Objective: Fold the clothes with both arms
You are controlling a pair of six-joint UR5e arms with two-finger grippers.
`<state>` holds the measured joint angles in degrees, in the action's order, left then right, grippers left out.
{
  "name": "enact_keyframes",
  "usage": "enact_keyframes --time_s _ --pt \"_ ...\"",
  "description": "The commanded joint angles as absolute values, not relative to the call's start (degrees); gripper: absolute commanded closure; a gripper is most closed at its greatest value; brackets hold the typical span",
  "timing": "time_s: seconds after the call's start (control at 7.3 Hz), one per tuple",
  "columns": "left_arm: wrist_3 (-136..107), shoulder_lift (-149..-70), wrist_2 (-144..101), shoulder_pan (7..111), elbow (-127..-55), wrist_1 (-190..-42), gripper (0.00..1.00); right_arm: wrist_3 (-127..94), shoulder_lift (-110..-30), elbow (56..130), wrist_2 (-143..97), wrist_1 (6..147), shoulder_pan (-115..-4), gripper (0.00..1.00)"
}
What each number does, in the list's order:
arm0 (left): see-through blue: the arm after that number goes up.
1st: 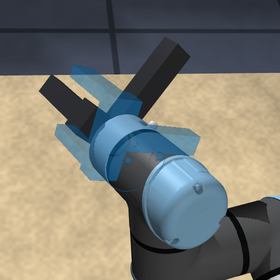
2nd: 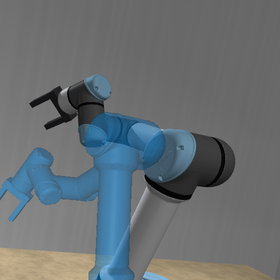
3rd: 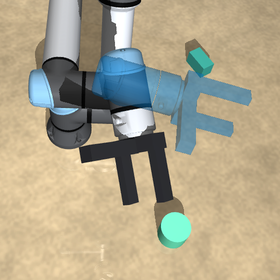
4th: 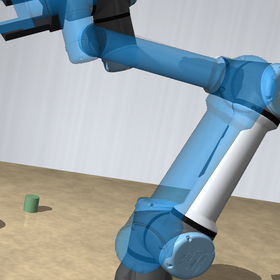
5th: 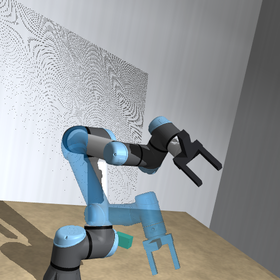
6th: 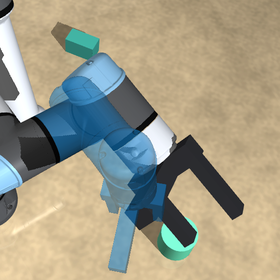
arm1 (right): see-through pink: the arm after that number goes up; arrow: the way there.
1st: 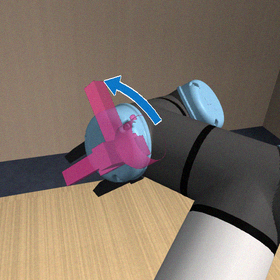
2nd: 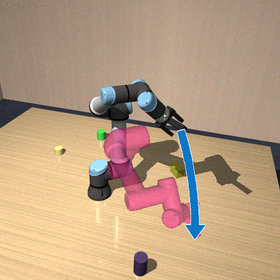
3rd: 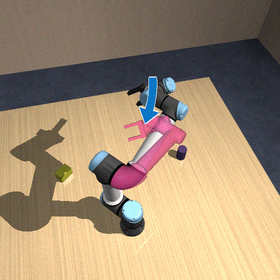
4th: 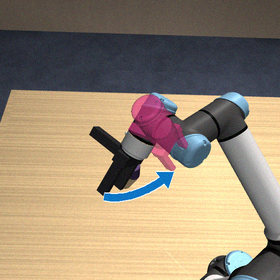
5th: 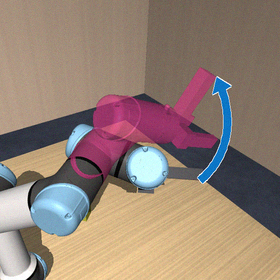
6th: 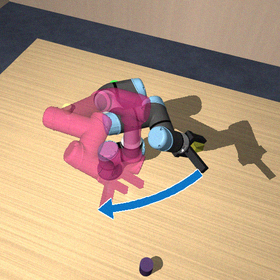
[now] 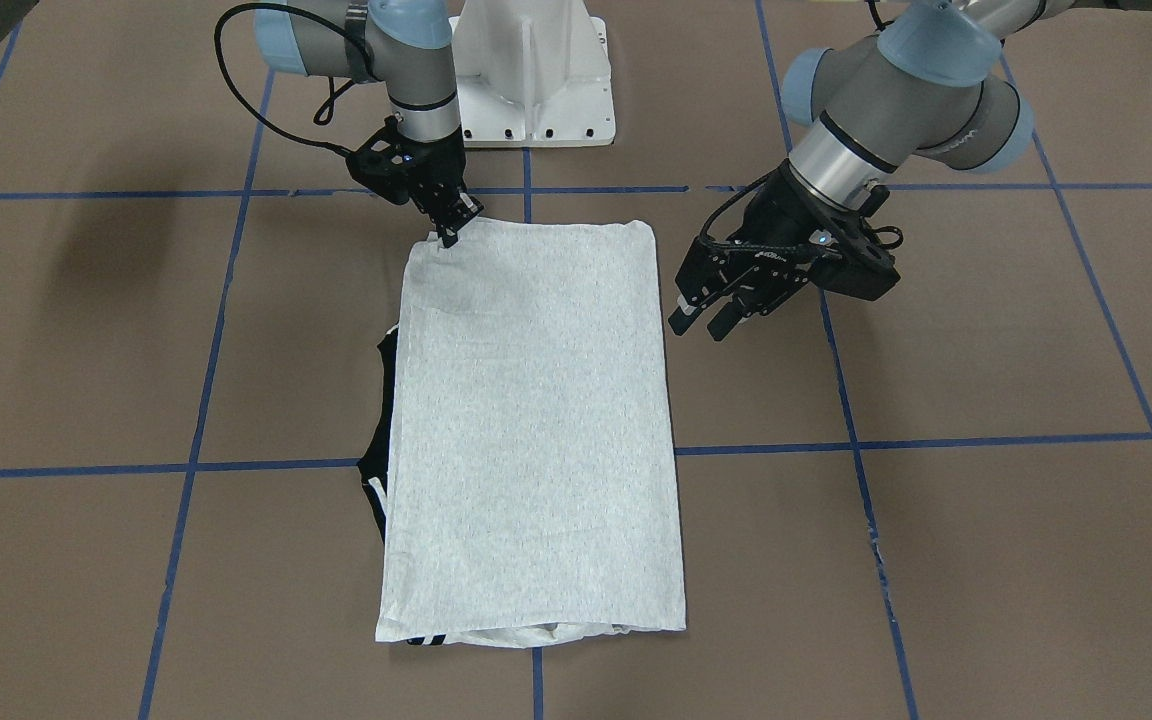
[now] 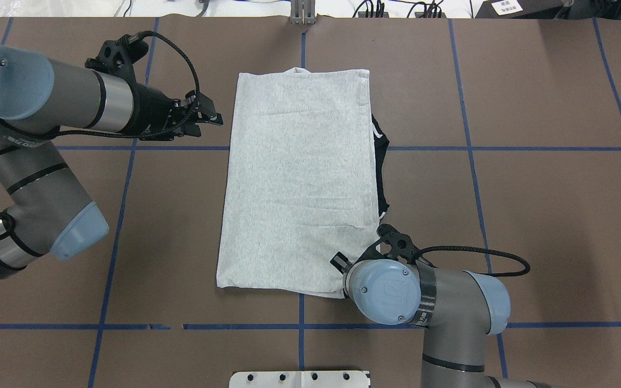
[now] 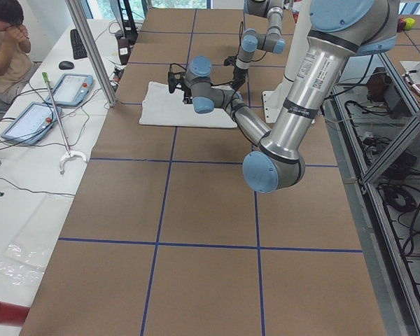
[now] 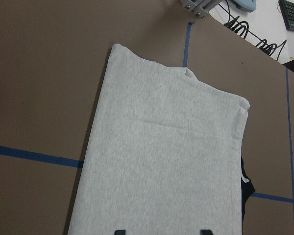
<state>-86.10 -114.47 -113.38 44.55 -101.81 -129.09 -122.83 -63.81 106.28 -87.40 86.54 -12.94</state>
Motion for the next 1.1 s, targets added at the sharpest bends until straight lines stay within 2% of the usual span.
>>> enact_keyframes --time_s 0.0,0.41,0.69,0.82,0.96 --pt "-86.3 -113.0 -113.4 44.5 -103.8 -129.0 0.41 -123.5 -63.7 107.7 -90.6 84.9 -14.9 1.00" --pt "-95.1 -112.4 -112.7 41.2 -105.5 -129.2 0.38 -126.1 -65.9 112.4 -91.7 85.3 -15.4 1.00" --pt "-103.2 -109.5 -99.4 31.0 -109.5 -128.3 0.38 -127.7 -66.3 113.7 -91.6 85.4 -15.0 1.00" --pt "-104.2 -105.6 -97.2 27.4 -111.9 -128.1 0.35 -127.7 -66.4 113.6 -91.6 85.4 -14.9 1.00" --pt "-107.8 -103.8 -93.5 22.8 -112.0 -127.9 0.34 -127.7 -66.4 113.6 -91.7 85.4 -14.8 1.00"
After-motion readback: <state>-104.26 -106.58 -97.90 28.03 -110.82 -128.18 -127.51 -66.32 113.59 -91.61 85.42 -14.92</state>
